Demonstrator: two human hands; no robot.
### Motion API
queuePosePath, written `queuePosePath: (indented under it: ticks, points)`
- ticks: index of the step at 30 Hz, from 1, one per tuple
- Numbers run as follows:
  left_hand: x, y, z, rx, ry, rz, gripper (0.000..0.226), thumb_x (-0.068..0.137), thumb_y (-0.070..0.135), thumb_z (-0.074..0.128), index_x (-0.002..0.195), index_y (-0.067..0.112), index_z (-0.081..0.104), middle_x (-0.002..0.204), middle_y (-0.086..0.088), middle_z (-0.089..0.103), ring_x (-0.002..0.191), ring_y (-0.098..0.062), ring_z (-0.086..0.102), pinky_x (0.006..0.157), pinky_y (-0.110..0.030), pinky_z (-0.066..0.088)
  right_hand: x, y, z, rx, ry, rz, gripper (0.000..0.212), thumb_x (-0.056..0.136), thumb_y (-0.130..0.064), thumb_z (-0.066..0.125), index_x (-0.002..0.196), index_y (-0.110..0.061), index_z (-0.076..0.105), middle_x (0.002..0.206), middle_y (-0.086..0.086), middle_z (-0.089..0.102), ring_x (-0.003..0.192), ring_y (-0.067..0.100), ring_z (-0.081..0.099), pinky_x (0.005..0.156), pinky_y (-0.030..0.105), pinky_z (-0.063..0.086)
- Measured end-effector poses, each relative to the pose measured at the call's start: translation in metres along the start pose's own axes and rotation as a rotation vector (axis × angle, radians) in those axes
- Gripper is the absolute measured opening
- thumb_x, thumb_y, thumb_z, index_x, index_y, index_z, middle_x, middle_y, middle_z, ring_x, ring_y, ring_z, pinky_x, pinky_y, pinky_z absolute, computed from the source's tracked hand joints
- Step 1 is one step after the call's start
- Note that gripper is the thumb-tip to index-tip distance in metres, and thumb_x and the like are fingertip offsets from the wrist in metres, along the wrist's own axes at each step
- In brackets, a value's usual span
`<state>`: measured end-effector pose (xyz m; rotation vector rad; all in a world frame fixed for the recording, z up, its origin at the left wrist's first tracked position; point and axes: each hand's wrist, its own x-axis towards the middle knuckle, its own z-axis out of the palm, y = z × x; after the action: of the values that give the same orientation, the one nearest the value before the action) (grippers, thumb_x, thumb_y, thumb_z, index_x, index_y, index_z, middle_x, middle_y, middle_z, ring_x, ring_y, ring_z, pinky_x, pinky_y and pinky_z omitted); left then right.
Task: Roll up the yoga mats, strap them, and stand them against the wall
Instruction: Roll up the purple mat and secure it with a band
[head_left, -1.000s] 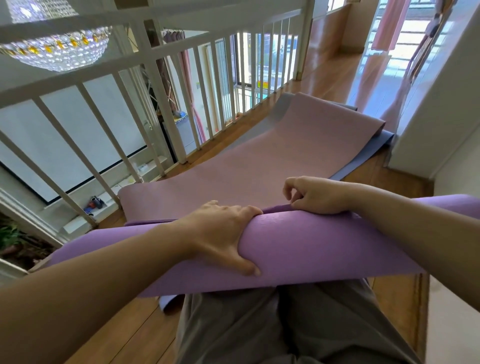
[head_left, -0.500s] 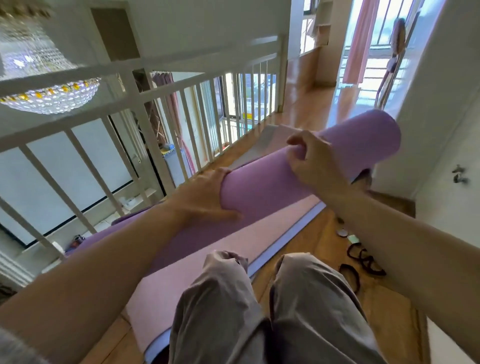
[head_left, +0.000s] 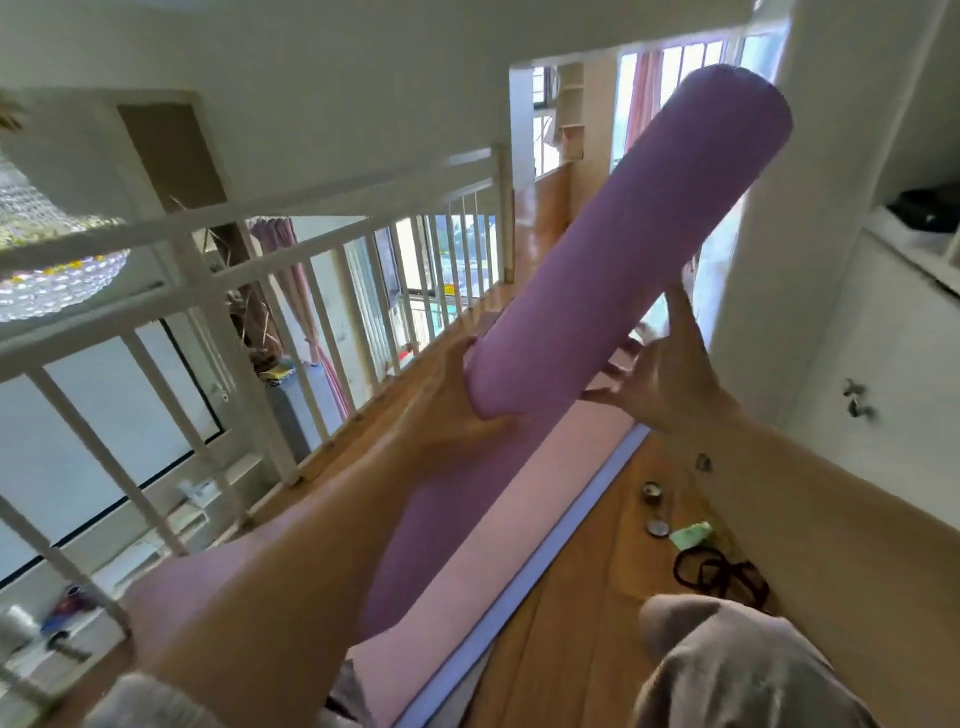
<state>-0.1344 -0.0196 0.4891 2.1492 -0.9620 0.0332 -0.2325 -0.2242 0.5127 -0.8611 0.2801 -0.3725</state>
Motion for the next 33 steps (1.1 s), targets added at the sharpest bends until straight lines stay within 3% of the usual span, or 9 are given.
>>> queuePosePath:
  ticks: [3, 6, 10, 12, 15, 18, 21, 26, 33]
  points:
    - [0.009, -0.005, 0.015, 0.003, -0.162, -0.073, 0.096, 0.071, 0.037, 0.083, 0.143, 0.025, 0.021, 0.115, 0.004, 0.048, 0.096, -0.013, 0.053, 0.068, -0.001, 0.044, 0.010, -0.015, -0.027, -0.003, -0.108, 0.064, 0.089, 0.074, -0.087, 0.029, 0.142, -0.032, 0.042, 0.136, 0.007, 0.054, 0.122, 0.039, 0.051, 0.089, 0.076, 0.036]
    - [0.019, -0.017, 0.038, 0.008, -0.245, -0.128, 0.094, 0.072, 0.033, 0.081, 0.147, 0.018, 0.025, 0.126, -0.003, 0.049, 0.114, -0.022, 0.052, 0.091, -0.026, 0.048, 0.023, -0.019, -0.045, -0.094, -0.143, 0.173, 0.088, 0.073, -0.088, 0.028, 0.133, -0.029, 0.056, 0.128, 0.008, 0.061, 0.123, 0.037, 0.050, 0.089, 0.077, 0.035]
    - [0.028, -0.034, 0.083, 0.095, -0.223, -0.176, 0.065, 0.080, 0.016, 0.072, 0.138, 0.013, 0.042, 0.111, -0.005, 0.036, 0.106, -0.029, 0.050, 0.088, -0.025, 0.043, 0.035, -0.002, -0.062, -0.216, -0.043, 0.251, 0.078, 0.073, -0.085, 0.031, 0.115, -0.027, 0.063, 0.083, 0.005, 0.068, 0.098, 0.027, 0.058, 0.091, 0.074, 0.036]
    - [0.031, -0.030, 0.103, -0.030, -0.145, -0.230, 0.063, 0.084, 0.005, 0.061, 0.141, 0.014, 0.037, 0.113, -0.009, 0.040, 0.102, -0.031, 0.053, 0.085, -0.023, 0.042, 0.038, 0.009, -0.070, -0.236, -0.007, 0.283, 0.083, 0.069, -0.084, 0.036, 0.128, -0.027, 0.054, 0.100, 0.009, 0.065, 0.106, 0.031, 0.055, 0.089, 0.072, 0.039]
    - [0.046, -0.015, 0.119, -0.471, -0.133, -0.410, 0.060, 0.087, 0.013, 0.046, 0.141, 0.022, 0.022, 0.116, -0.015, 0.047, 0.102, -0.034, 0.051, 0.089, -0.054, 0.049, 0.038, 0.023, -0.085, -0.257, 0.065, 0.362, 0.099, 0.057, -0.087, 0.053, 0.134, -0.025, 0.046, 0.132, 0.017, 0.053, 0.125, 0.038, 0.047, 0.091, 0.071, 0.038]
    - [0.058, -0.009, 0.130, -0.673, -0.228, -0.573, 0.054, 0.092, 0.002, 0.043, 0.133, 0.033, 0.025, 0.120, -0.016, 0.049, 0.105, -0.032, 0.052, 0.078, -0.056, 0.055, 0.036, 0.027, -0.104, -0.322, 0.162, 0.422, 0.092, 0.063, -0.083, 0.059, 0.132, -0.022, 0.048, 0.123, 0.018, 0.059, 0.115, 0.036, 0.055, 0.090, 0.068, 0.042]
    - [0.059, -0.009, 0.143, -0.750, -0.327, -0.635, 0.042, 0.097, 0.018, 0.042, 0.137, 0.030, 0.034, 0.135, -0.011, 0.044, 0.120, -0.037, 0.047, 0.075, -0.050, 0.058, 0.031, 0.028, -0.120, -0.367, 0.235, 0.484, 0.088, 0.069, -0.079, 0.055, 0.130, -0.016, 0.050, 0.112, 0.016, 0.060, 0.102, 0.033, 0.058, 0.071, 0.054, 0.053]
    - [0.054, -0.013, 0.171, -0.898, -0.335, -0.846, 0.047, 0.100, 0.042, 0.034, 0.141, 0.019, 0.039, 0.148, -0.007, 0.030, 0.123, -0.046, 0.040, 0.067, -0.049, 0.058, 0.024, 0.043, -0.141, -0.417, 0.319, 0.512, 0.082, 0.085, -0.069, 0.039, 0.131, -0.002, 0.051, 0.102, 0.007, 0.057, 0.094, 0.025, 0.053, 0.089, 0.058, 0.042]
    - [0.044, -0.014, 0.183, -0.931, -0.449, -0.862, 0.088, 0.083, 0.078, 0.026, 0.151, 0.022, 0.025, 0.156, -0.011, 0.021, 0.134, -0.044, 0.033, 0.064, -0.042, 0.060, 0.023, 0.061, -0.148, -0.395, 0.488, 0.502, 0.084, 0.082, -0.066, 0.048, 0.138, -0.004, 0.043, 0.129, 0.013, 0.054, 0.121, 0.030, 0.048, 0.103, 0.056, 0.034]
